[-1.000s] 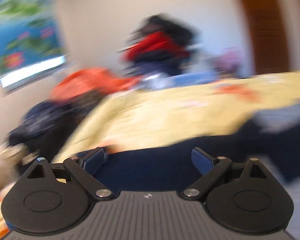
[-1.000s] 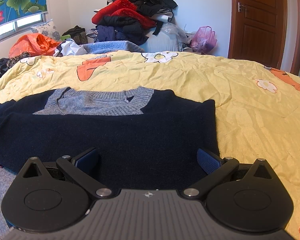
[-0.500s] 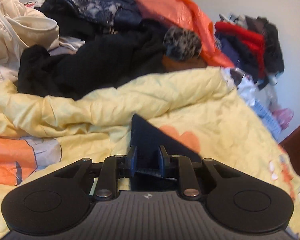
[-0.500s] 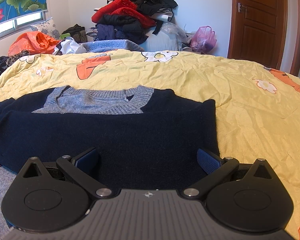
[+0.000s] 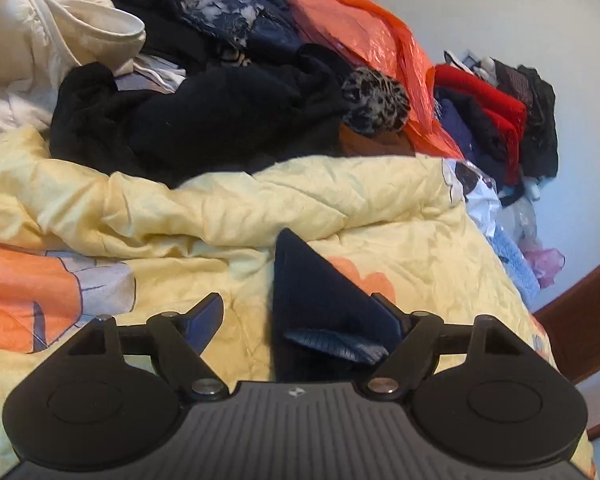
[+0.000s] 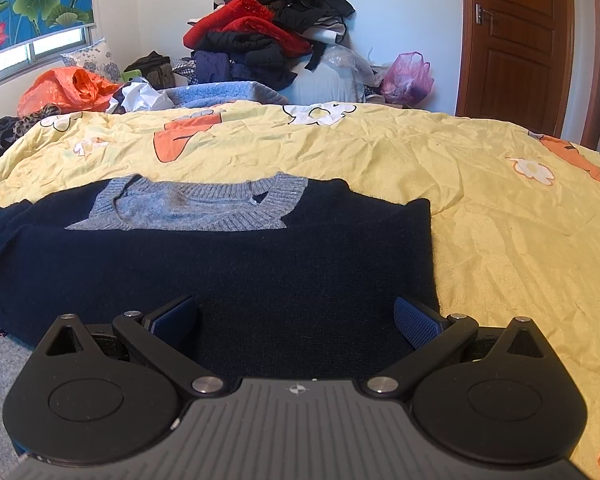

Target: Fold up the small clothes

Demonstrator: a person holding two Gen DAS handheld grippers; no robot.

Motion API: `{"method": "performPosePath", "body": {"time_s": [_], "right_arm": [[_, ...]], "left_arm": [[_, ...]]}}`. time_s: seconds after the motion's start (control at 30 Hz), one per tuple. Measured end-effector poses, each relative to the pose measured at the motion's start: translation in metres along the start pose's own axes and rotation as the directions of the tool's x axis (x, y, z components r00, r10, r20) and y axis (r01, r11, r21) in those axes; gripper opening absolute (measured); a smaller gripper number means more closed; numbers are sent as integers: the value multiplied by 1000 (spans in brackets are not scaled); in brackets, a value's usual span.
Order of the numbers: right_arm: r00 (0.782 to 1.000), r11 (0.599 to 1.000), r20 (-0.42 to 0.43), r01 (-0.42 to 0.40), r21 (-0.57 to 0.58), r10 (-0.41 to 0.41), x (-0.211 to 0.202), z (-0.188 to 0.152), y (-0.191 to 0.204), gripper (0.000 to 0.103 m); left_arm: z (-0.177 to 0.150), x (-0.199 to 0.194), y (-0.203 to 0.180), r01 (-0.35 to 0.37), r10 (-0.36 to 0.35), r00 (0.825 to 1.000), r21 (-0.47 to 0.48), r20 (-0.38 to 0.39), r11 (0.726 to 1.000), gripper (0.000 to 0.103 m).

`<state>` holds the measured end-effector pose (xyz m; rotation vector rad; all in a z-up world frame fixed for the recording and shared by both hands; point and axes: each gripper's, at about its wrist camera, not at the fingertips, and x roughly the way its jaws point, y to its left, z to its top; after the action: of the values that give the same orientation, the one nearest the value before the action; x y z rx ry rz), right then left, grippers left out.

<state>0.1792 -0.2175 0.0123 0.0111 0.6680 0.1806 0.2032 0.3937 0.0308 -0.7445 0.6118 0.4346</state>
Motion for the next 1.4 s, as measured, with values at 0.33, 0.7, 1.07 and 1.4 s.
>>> {"method": "performPosePath", "body": {"time_s": [0.33, 0.7, 1.07, 1.4], "right_arm": [[1000, 1000, 0, -1, 1, 1, 0, 0, 0, 103], [1000, 1000, 1, -3, 2, 3, 0, 0, 0, 103], [1000, 1000, 6, -9, 11, 9, -1, -1, -1, 103], [999, 999, 16, -31, 35, 30, -2, -1, -5, 103]], "left_arm": [[-1, 8, -8, 76, -76, 996, 20, -40, 997, 40], [3, -12, -25, -37, 34, 999, 88, 33, 995, 8], [-78, -99, -226, 258, -258, 963, 541, -77, 800, 6], [-242, -125, -246, 412, -336, 907, 704, -254, 579, 49]]}}
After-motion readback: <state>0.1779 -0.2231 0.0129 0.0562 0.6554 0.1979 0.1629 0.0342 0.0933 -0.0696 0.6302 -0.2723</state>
